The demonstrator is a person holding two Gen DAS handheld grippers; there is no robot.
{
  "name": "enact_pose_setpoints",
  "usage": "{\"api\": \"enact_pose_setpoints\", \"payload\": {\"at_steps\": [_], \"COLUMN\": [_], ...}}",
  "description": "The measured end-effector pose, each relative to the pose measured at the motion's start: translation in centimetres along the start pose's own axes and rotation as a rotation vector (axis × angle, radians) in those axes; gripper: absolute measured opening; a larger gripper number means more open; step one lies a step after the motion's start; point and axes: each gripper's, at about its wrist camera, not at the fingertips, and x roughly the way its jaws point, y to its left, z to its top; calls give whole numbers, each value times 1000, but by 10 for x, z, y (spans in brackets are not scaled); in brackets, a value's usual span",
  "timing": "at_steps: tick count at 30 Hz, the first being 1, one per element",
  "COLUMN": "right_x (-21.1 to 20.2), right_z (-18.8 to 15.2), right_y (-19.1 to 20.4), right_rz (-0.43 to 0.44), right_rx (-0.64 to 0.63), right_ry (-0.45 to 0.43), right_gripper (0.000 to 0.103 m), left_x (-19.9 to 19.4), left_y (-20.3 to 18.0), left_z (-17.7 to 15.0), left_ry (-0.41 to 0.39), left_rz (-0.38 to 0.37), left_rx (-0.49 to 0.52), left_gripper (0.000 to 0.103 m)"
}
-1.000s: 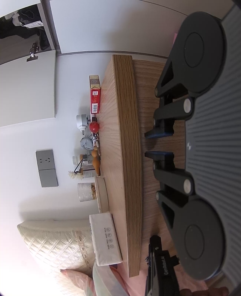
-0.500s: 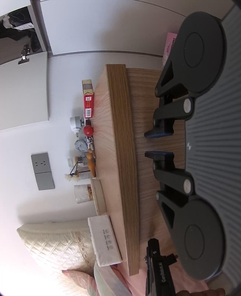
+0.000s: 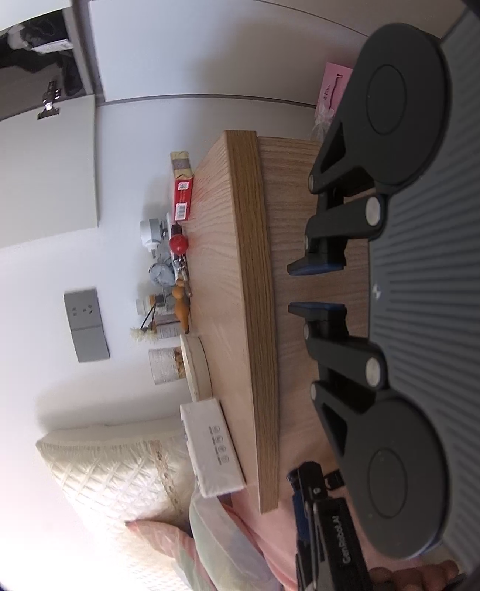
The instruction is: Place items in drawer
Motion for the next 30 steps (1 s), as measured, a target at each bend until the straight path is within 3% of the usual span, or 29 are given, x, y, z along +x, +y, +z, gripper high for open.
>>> {"api": "enact_pose_setpoints", "payload": {"at_steps": [7, 10, 20, 30], "right_x": [-17, -27, -59, -98], "right_z": [4, 7, 7, -12], "right_y": [5, 4, 17, 33], "right_rz": [4, 1, 39, 99], "right_rx": [-1, 8, -28, -43], "right_ry": [9, 8, 5, -7], "right_gripper": [19, 19, 19, 20], "left_x": [-25, -38, -88, -125], "left_y": [2, 4, 12, 22], "left_z": [-4, -7, -22, -36], "left_ry": [-23, -30, -91, -136], "left_rz": [0, 20, 21, 32], "left_rx": [-10, -12, -13, -61], "left_gripper": [62, 73, 87, 93]}}
